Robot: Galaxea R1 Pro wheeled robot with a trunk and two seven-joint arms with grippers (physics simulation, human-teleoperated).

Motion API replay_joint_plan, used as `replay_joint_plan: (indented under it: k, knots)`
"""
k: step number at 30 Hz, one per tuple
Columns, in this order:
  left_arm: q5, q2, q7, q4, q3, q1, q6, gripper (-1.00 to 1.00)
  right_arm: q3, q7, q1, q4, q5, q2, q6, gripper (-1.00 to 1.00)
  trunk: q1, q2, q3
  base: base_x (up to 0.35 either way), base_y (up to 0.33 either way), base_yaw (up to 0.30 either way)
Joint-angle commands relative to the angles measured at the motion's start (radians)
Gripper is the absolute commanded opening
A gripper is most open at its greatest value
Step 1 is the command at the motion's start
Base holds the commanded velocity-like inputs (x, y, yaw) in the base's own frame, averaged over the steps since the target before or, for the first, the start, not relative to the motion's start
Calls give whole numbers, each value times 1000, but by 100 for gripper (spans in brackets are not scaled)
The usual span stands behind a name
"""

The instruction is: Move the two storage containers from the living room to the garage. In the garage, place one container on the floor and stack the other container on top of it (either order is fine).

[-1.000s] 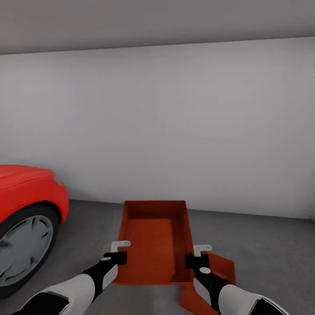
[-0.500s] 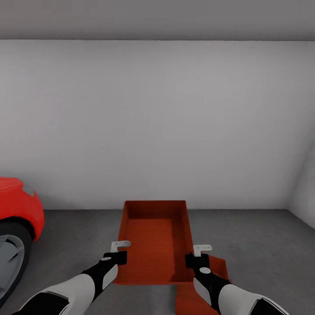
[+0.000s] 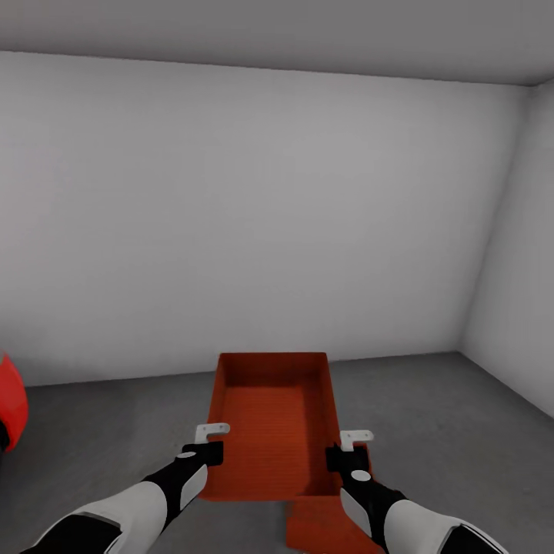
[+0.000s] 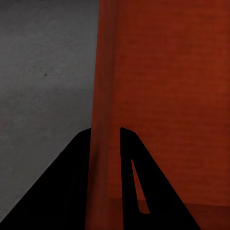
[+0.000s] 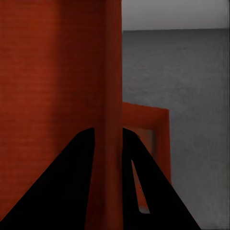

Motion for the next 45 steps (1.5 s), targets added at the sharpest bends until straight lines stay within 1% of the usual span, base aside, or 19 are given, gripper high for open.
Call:
replay_joint_plan:
  k: [1, 28, 36, 45]
  knots:
    - [-3, 13, 83, -3, 69, -2, -32, -100, 19, 15, 0, 0, -12, -1, 2, -100, 0, -1, -2, 0, 0, -269]
    - [-3, 12, 84, -3, 69, -2, -31, -100, 20, 16, 0, 0, -12, -1, 4, -100, 0, -1, -12, 0, 0, -268]
    - [-3, 12, 84, -3, 69, -2, -31, -100, 20, 17, 0, 0, -12, -2, 5, -100, 0, -1, -13, 40, 0, -47]
    - [-4, 13, 83, -3, 69, -2, -31, -100, 20, 16, 0, 0, -12, -1, 4, -100, 0, -1, -13, 302, 0, -1]
